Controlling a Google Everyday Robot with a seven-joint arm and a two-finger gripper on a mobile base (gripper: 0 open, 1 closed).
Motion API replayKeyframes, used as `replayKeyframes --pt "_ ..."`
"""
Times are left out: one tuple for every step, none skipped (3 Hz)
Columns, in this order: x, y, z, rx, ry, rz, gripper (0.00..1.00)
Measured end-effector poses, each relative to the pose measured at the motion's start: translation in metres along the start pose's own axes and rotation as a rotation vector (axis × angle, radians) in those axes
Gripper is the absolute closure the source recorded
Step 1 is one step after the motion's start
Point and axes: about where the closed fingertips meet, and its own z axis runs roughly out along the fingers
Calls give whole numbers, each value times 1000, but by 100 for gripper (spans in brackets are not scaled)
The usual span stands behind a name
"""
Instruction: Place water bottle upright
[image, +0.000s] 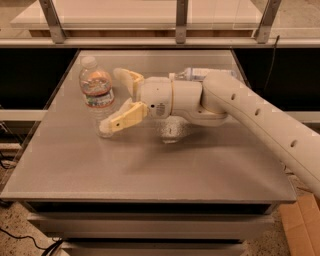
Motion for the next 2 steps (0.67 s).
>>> replayKeyframes --pt "-5 -1 -12 20 -9 -20 0" --pt "-6 -1 -14 21 -13 -23 0"
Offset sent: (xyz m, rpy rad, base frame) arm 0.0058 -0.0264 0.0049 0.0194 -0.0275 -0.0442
